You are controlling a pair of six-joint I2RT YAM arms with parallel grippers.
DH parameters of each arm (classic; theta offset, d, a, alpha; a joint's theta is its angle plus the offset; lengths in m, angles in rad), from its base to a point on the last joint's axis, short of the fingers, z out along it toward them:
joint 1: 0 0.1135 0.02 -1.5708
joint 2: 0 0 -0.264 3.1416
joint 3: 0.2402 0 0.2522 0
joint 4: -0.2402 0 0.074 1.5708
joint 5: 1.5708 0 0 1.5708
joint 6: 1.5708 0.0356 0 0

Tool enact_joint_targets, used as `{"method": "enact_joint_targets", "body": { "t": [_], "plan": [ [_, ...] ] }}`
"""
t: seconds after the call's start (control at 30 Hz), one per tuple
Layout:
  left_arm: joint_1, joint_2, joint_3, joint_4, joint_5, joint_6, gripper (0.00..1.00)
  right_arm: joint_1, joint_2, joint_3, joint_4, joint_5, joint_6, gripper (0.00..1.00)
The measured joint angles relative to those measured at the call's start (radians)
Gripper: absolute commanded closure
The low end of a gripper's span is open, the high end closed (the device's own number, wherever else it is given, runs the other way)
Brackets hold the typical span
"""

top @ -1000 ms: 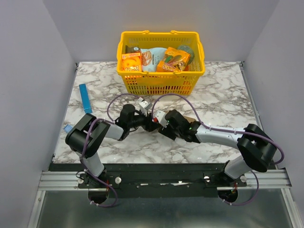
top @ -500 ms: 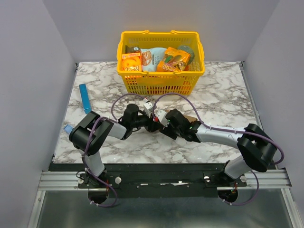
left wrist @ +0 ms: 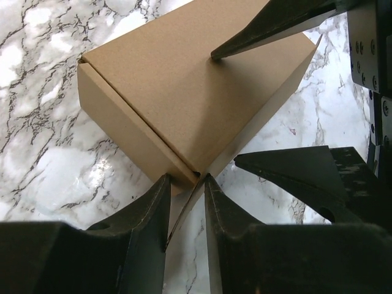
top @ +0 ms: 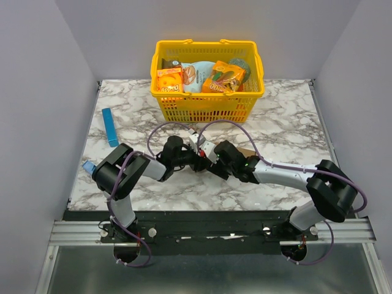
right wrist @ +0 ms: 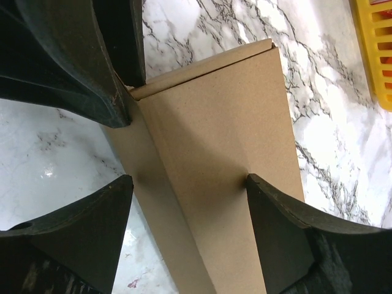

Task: Fold the paper box

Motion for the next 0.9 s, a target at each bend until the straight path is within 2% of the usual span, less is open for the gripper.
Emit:
{"method": "enact_joint_targets", "body": {
  "t": [0.07,0.3,0.47,0.7,0.9],
  "plan": [
    [-0.005,0.001,0.000,0.002,-0.002,-0.010,1.00,0.000,-0.006,-0.002,-0.006,0.000,0.004,0.16],
    [-0.034,0.023,0.000,0.060,0.000,-0.046,1.00,0.001,-0.060,-0.023,-0.024,-0.036,0.059,0.05],
    [-0.049,0.006,-0.002,0.065,0.002,-0.074,1.00,0.002,-0.166,-0.044,-0.029,-0.064,0.102,0.02],
    [-0.030,-0.168,-0.013,-0.054,-0.003,-0.123,1.00,0.002,-0.352,-0.048,-0.033,-0.079,0.133,0.02],
    [0.023,-0.278,-0.013,-0.193,-0.003,-0.179,1.00,0.002,-0.383,-0.048,-0.055,-0.096,0.129,0.02]
  ]
}}
